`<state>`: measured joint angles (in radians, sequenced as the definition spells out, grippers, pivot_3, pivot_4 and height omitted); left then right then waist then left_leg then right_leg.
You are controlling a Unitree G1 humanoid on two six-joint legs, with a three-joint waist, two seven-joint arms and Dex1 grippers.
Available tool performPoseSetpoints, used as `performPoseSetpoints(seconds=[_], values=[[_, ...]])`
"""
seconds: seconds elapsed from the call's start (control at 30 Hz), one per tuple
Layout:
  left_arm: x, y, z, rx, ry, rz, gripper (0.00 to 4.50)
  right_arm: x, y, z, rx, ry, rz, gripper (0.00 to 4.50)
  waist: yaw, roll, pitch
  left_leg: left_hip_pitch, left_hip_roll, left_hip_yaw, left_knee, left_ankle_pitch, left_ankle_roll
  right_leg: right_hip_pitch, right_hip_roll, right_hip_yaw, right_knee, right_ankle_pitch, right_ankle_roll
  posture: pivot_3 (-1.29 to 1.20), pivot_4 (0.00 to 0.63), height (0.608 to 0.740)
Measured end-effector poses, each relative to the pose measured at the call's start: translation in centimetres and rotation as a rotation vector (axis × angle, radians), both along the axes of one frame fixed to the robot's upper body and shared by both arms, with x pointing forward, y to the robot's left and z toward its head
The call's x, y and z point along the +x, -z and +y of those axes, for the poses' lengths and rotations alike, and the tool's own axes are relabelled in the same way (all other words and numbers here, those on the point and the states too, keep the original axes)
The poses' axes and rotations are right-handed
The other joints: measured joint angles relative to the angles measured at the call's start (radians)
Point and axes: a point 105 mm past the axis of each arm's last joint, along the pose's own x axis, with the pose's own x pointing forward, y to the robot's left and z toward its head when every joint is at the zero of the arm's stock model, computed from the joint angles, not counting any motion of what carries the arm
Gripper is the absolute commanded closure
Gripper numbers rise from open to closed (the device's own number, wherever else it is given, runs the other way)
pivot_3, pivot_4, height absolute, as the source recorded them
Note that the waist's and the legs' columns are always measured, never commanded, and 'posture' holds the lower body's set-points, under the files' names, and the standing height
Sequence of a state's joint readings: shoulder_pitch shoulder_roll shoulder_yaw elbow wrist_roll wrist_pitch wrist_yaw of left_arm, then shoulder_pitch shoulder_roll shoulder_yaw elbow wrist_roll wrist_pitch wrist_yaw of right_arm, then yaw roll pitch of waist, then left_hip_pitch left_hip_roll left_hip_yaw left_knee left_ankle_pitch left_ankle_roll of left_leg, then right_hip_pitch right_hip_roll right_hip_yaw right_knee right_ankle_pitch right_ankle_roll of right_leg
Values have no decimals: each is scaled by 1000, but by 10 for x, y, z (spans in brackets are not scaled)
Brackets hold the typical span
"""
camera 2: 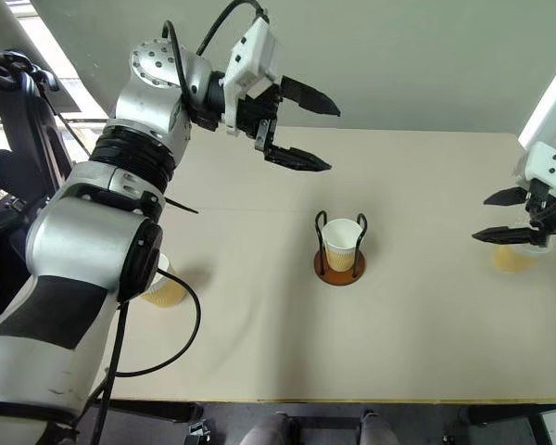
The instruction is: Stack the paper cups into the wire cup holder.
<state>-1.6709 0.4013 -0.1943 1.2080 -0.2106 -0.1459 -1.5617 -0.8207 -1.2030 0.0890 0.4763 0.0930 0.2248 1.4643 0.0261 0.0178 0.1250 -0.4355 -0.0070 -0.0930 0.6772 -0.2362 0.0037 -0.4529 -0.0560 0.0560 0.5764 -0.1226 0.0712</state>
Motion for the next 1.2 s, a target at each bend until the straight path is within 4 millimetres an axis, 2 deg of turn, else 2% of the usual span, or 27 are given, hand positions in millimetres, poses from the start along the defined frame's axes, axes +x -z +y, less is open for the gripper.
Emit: performPoseSetpoints(seconds=[0.1, 0.27, 0.73, 1.1, 1.2], values=[[-1, -2, 5, -16, -4, 57, 26, 1, 10, -16, -62, 37, 43, 866, -2, 1, 0, 0, 1, 1, 0, 0, 0, 0, 0, 1, 0, 1, 1, 0, 150, 740], [-7, -12, 5, -51, 18, 70, 26, 5, 7, -31, -143, 70, 44, 866, -7, 1, 0, 2, 2, 2, -1, 0, 0, 0, 0, 1, 0, 1, 1, 0, 150, 740], [-5, -10, 13, -42, -3, 73, 26, 12, 38, -54, -296, 100, 116, 866, -8, 3, 0, 1, 3, 1, 0, 0, 1, -1, -1, 1, 0, 3, 0, 0, 150, 740], [-4, -6, 25, -50, -23, 91, 26, 22, 57, -59, -394, 109, 117, 866, -12, 4, 0, 2, 4, 2, -1, -1, 2, -1, -1, 1, -1, 5, -2, 0, 150, 740], [-2, 0, 27, -40, -29, 100, 0, 26, 59, -58, -421, 111, 103, 1778, -12, 4, 0, 2, 4, 2, -1, -1, 2, -1, -2, 1, -1, 6, -2, 0, 150, 740]])
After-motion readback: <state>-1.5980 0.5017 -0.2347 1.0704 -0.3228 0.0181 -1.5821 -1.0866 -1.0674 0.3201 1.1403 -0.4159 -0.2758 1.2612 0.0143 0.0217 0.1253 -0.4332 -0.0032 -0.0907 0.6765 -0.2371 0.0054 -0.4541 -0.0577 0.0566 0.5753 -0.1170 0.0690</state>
